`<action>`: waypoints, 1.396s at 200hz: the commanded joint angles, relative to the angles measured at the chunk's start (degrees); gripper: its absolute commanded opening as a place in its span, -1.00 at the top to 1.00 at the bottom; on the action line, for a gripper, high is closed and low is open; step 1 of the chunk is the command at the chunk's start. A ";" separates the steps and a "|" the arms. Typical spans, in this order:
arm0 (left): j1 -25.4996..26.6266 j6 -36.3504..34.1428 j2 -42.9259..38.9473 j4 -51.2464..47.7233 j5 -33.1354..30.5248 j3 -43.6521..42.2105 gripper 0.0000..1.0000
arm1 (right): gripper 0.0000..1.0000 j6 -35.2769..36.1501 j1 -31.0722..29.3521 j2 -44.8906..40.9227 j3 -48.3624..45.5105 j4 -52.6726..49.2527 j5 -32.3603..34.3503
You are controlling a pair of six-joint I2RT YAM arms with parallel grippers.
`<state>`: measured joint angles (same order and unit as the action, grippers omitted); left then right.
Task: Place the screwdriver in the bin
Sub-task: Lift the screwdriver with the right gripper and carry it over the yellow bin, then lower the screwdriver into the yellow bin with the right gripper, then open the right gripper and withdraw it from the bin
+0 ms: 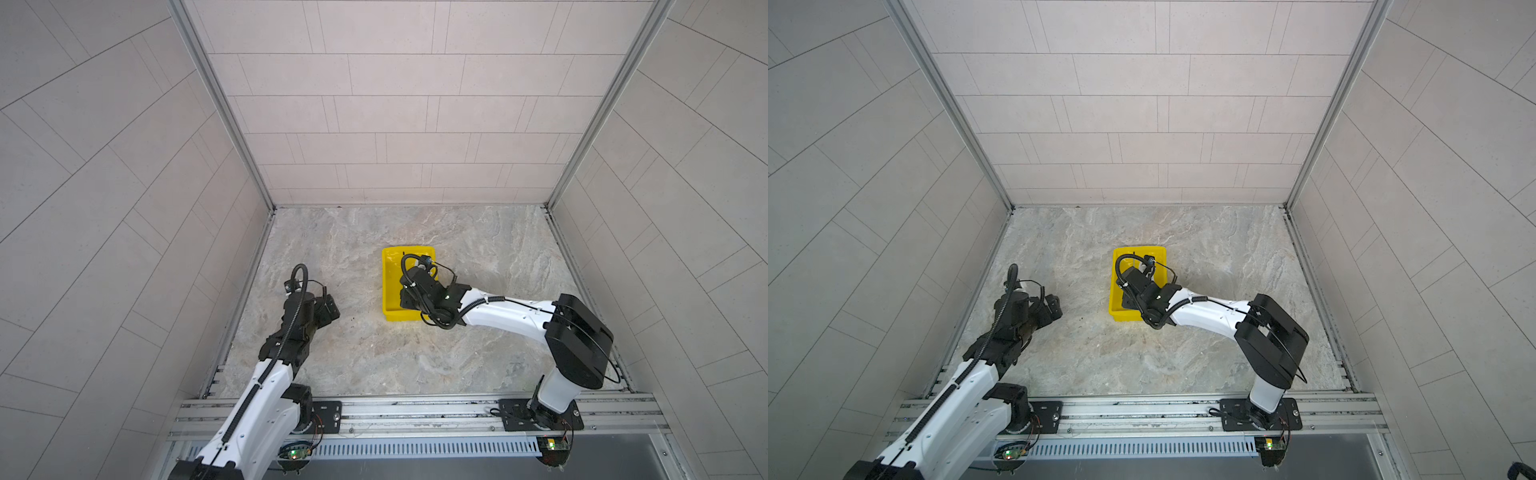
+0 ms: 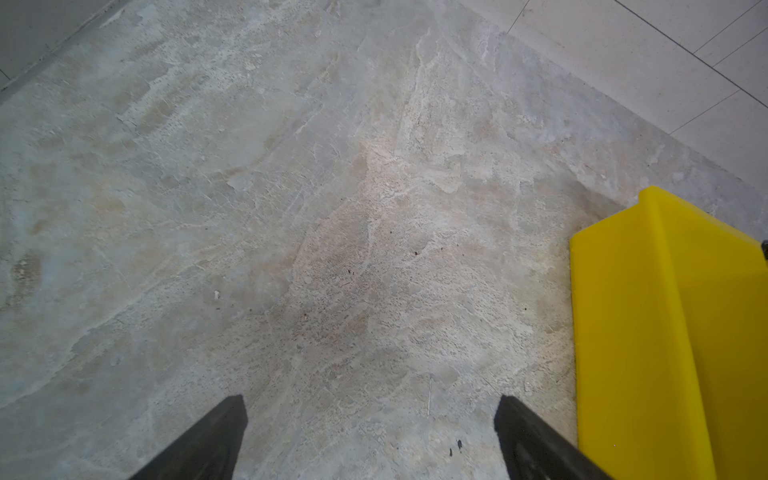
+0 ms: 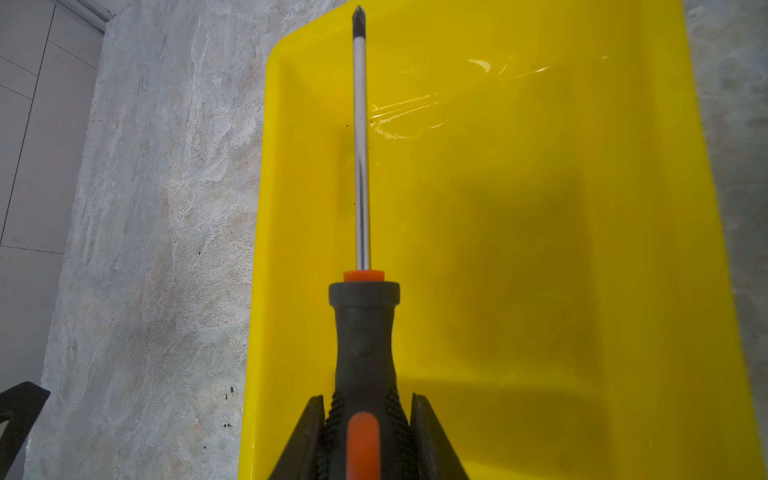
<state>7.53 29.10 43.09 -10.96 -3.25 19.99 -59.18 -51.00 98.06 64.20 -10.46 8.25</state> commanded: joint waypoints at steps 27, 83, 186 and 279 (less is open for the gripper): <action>0.03 0.43 -0.80 0.23 -0.19 0.58 -1.00 | 1.00 -2.10 -0.24 4.71 3.48 -0.41 -2.36; 0.08 0.43 -0.82 0.54 -0.02 0.49 -1.00 | 1.00 -1.04 -0.24 6.95 6.06 -4.07 -0.98; 0.12 0.43 -1.03 0.54 0.62 0.40 -1.00 | 0.75 2.81 0.20 9.76 11.40 -9.36 -1.66; 0.06 0.52 -0.47 -0.03 0.50 0.59 -1.00 | 0.28 7.09 0.18 2.66 12.61 -12.35 -1.92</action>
<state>7.53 29.10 42.68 -10.94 -2.59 19.99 -53.74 -50.89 105.27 76.55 -21.28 5.67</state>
